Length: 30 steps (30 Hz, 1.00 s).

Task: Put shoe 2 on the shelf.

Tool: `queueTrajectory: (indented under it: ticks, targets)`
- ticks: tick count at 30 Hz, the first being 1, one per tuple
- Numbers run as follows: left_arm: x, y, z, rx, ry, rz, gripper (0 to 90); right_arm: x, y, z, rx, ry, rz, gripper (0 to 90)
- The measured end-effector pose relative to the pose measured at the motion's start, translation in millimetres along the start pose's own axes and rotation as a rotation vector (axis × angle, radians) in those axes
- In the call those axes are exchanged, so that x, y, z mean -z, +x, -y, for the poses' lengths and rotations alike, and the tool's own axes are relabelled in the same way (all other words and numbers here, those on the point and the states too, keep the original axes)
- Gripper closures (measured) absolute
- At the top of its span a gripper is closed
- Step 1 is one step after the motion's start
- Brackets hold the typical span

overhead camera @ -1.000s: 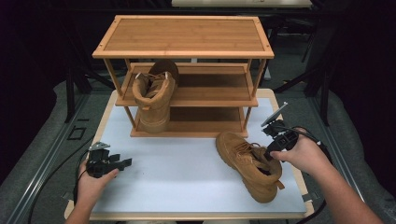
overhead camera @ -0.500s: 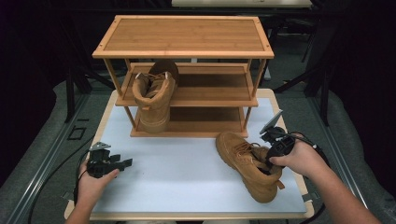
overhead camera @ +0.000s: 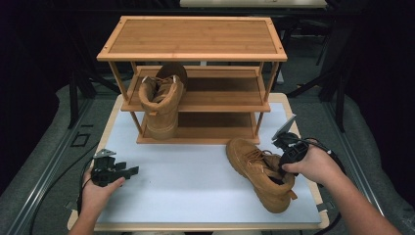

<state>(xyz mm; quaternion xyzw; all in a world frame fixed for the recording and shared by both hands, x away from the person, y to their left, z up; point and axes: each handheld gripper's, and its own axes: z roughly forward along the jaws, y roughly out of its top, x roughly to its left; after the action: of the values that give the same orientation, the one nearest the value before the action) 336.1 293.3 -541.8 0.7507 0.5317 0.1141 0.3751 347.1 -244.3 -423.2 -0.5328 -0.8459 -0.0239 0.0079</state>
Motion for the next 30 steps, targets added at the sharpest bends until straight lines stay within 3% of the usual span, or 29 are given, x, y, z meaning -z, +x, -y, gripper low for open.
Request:
queueTrajectory:
  ticks: [2,4,7,10,13,15,23,25,27,30]
  targets:
    - [0.0,0.2,0.0,-0.001,0.001,0.001,36.5,0.1,1.1,-0.4,0.007,0.002,0.003,77.0]
    - [0.0,0.3,0.0,-0.002,0.000,0.001,36.4,0.1,0.7,0.7,-0.025,0.009,-0.029,77.4]
    - [0.4,0.8,0.2,0.002,-0.003,0.002,36.4,0.6,-0.5,3.8,-0.042,0.002,-0.112,77.9]
    - [0.4,0.8,0.2,0.002,0.000,0.003,36.4,0.3,-0.4,5.9,-0.047,-0.009,-0.152,78.3]
    - [0.2,0.6,0.2,0.002,0.000,0.003,36.5,-0.8,-2.3,9.1,-0.086,-0.022,-0.182,78.8]
    - [0.3,0.7,0.2,0.004,-0.001,0.003,36.4,-1.6,-5.0,10.3,-0.108,-0.039,-0.227,79.0]
    - [1.1,0.8,0.6,0.007,-0.006,0.000,36.4,-2.9,-7.2,14.5,-0.126,-0.072,-0.272,79.4]
    - [1.1,1.1,0.6,0.008,-0.004,-0.002,36.5,-0.8,-8.8,14.5,-0.125,-0.052,-0.280,79.5]
    - [0.8,0.9,0.7,0.009,-0.004,-0.001,36.5,-2.4,-10.4,17.0,-0.152,-0.101,-0.311,79.7]
    - [0.7,0.9,0.6,0.008,-0.004,0.000,36.5,-1.2,-12.1,17.7,-0.152,-0.101,-0.328,79.9]
